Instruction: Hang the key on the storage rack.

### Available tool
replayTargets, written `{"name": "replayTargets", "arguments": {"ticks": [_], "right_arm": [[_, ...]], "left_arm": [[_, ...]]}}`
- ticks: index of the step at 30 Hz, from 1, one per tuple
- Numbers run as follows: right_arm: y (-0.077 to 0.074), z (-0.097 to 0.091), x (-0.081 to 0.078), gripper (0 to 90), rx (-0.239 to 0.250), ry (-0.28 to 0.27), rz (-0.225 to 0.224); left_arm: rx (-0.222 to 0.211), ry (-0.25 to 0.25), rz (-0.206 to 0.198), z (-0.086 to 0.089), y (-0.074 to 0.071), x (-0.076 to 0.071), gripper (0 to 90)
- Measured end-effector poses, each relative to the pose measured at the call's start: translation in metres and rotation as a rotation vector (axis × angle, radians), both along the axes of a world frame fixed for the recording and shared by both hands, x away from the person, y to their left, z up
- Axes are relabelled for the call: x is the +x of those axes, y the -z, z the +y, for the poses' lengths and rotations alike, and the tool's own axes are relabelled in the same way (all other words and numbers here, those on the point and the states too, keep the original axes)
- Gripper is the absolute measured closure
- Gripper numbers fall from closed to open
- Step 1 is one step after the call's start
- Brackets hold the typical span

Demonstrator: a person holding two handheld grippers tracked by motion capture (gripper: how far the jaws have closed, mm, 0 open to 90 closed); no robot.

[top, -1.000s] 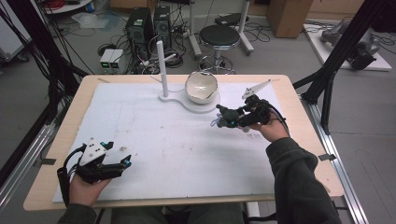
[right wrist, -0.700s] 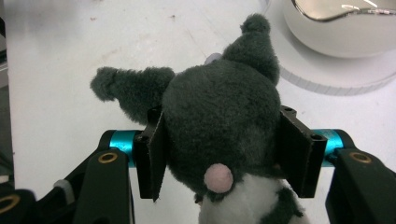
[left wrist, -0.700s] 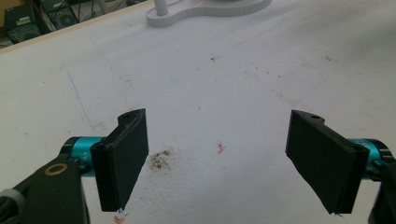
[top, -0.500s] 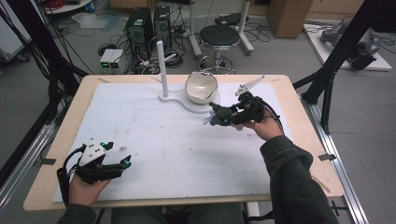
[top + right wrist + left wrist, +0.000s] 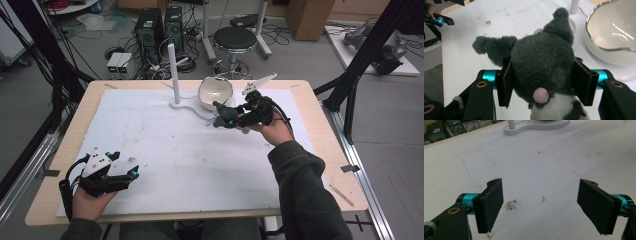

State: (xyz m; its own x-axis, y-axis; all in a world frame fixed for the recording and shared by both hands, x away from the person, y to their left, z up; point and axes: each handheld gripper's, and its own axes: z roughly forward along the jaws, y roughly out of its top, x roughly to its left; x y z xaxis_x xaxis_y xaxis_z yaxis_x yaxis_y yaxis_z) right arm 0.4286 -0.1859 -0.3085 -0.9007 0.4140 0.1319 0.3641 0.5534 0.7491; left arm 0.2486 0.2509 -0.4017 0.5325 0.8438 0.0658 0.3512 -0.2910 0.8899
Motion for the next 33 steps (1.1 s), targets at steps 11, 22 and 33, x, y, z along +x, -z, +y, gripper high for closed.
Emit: {"name": "replayTargets", "arguments": {"ticks": [11,22,33], "right_arm": [[-0.014,0.025,0.002,41.4,-0.002,-0.009,-0.007],[-0.019,0.04,0.009,41.4,0.013,-0.016,-0.009],[-0.028,0.049,0.019,41.4,0.03,0.003,-0.012]], "left_arm": [[-0.002,0.003,-0.001,-0.001,0.0,-0.001,21.4],[-0.003,0.0,-0.002,0.0,0.0,-0.001,21.3],[-0.003,0.001,-0.002,0.001,0.0,-0.001,21.3]]}}
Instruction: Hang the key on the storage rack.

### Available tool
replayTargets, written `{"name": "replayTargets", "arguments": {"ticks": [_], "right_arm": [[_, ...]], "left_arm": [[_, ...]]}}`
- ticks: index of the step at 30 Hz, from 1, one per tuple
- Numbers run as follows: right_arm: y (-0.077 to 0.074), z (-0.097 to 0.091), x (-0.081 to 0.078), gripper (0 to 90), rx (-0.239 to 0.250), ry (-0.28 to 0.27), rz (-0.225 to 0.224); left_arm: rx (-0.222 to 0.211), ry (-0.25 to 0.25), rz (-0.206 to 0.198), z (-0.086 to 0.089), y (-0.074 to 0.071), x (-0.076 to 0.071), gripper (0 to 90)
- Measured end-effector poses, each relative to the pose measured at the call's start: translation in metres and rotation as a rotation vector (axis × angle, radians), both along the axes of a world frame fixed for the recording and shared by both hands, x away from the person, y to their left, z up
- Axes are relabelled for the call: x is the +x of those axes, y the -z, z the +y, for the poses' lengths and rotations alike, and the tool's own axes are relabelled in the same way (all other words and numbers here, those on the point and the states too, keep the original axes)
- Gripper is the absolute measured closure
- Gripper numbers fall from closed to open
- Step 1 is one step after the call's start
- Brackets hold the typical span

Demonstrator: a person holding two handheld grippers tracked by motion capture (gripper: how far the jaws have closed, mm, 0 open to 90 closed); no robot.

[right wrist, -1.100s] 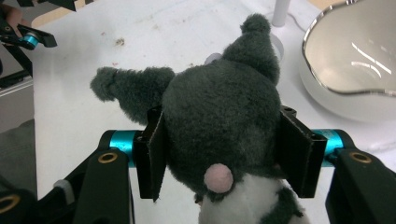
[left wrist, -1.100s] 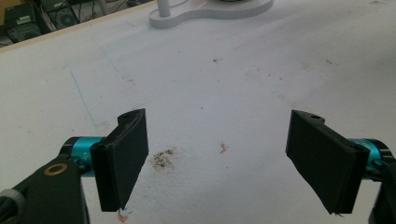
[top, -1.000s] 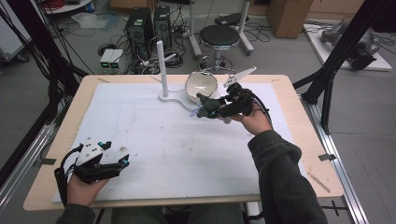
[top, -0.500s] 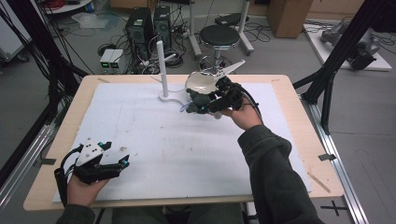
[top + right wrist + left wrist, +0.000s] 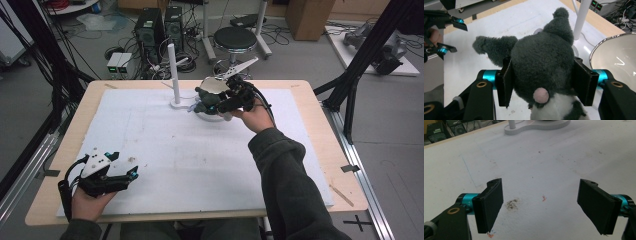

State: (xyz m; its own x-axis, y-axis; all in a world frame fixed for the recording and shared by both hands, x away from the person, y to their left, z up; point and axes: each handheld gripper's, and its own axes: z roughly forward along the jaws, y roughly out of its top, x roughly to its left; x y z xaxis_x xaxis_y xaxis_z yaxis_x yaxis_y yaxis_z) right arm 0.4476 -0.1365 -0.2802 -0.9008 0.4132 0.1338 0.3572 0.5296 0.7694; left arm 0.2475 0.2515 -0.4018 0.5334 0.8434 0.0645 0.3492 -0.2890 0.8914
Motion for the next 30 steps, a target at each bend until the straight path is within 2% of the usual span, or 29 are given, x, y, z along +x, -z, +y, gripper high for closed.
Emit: {"name": "replayTargets", "arguments": {"ticks": [8,20,23,30], "right_arm": [[-0.009,0.014,0.007,41.4,0.001,0.01,-0.026],[-0.016,0.032,0.022,41.4,-0.003,0.036,-0.023],[-0.018,0.037,0.026,41.4,0.011,0.047,-0.022],[-0.017,0.044,0.034,41.4,0.01,0.07,-0.026]], "left_arm": [[-0.002,-0.001,-0.004,0.0,0.0,0.0,21.3],[0.006,0.0,-0.003,0.001,0.0,0.0,21.3],[0.002,-0.002,-0.004,0.001,0.0,0.0,21.3],[0.006,-0.002,-0.006,0.001,0.0,0.001,21.3]]}}
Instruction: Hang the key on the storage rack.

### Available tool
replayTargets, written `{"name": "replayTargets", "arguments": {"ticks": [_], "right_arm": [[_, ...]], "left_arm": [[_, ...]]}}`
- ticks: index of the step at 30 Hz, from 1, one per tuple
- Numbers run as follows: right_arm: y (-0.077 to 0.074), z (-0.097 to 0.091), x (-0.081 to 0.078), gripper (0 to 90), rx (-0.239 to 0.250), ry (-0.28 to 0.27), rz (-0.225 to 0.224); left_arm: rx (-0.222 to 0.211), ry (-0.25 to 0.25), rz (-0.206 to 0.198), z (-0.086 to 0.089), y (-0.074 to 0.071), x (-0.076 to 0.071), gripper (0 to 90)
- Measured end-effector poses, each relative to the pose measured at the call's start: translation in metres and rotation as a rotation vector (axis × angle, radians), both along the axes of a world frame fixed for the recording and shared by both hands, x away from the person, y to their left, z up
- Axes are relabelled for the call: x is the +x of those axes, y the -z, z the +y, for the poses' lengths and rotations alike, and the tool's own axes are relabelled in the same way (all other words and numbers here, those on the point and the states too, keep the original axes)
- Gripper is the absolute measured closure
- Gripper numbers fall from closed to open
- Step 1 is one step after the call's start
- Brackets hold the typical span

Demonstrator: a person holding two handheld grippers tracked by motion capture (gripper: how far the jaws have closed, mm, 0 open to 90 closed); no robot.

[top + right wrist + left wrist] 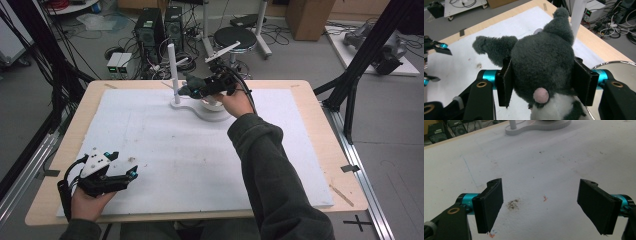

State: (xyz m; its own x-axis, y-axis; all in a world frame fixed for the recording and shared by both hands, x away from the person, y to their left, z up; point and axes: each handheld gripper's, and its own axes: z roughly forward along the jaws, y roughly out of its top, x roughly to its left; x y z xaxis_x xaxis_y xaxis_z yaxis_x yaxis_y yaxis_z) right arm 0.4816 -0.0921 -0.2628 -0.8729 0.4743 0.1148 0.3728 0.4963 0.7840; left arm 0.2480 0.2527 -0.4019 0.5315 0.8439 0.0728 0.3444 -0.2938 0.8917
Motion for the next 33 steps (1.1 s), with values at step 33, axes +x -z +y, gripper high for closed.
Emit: {"name": "replayTargets", "arguments": {"ticks": [33], "right_arm": [[-0.005,0.044,0.029,41.2,-0.022,0.127,-0.038]], "left_arm": [[0.0,-0.001,-0.004,0.0,0.0,0.0,21.3]]}}
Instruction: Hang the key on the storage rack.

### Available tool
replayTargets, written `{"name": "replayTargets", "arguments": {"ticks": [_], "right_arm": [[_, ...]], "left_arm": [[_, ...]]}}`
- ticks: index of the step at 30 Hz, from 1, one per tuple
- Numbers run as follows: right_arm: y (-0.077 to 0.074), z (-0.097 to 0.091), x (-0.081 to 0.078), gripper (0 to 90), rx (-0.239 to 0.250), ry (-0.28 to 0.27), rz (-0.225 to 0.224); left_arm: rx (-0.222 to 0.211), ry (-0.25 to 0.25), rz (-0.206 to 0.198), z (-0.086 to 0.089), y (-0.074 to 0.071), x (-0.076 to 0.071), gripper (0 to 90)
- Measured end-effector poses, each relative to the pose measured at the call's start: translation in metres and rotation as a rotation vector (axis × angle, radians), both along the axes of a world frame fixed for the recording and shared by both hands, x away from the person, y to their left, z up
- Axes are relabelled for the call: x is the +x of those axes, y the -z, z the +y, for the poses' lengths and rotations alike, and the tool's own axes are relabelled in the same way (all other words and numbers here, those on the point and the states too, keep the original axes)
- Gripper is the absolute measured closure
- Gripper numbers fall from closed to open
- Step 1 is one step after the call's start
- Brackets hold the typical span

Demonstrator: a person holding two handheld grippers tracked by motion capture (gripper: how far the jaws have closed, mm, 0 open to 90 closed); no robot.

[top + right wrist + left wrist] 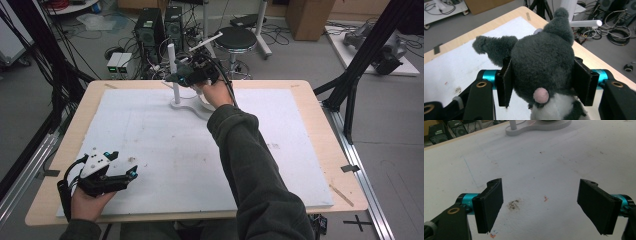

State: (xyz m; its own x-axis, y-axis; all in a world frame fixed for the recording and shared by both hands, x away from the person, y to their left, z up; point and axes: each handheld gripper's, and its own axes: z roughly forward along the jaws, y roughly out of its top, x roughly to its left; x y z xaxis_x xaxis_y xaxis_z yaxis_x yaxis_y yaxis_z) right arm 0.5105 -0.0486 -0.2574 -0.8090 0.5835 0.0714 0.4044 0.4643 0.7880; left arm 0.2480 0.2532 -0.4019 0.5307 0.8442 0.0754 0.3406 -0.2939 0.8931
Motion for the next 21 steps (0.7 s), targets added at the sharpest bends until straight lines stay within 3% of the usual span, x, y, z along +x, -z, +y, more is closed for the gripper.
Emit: {"name": "replayTargets", "arguments": {"ticks": [7,21], "right_arm": [[0.004,0.001,0.005,41.1,-0.004,0.044,-0.009],[0.011,0.003,0.008,40.7,-0.049,0.069,-0.014]], "left_arm": [[0.001,-0.002,0.0,0.001,-0.001,-0.001,21.3],[0.004,-0.008,-0.005,0.003,-0.001,-0.002,21.3]]}}
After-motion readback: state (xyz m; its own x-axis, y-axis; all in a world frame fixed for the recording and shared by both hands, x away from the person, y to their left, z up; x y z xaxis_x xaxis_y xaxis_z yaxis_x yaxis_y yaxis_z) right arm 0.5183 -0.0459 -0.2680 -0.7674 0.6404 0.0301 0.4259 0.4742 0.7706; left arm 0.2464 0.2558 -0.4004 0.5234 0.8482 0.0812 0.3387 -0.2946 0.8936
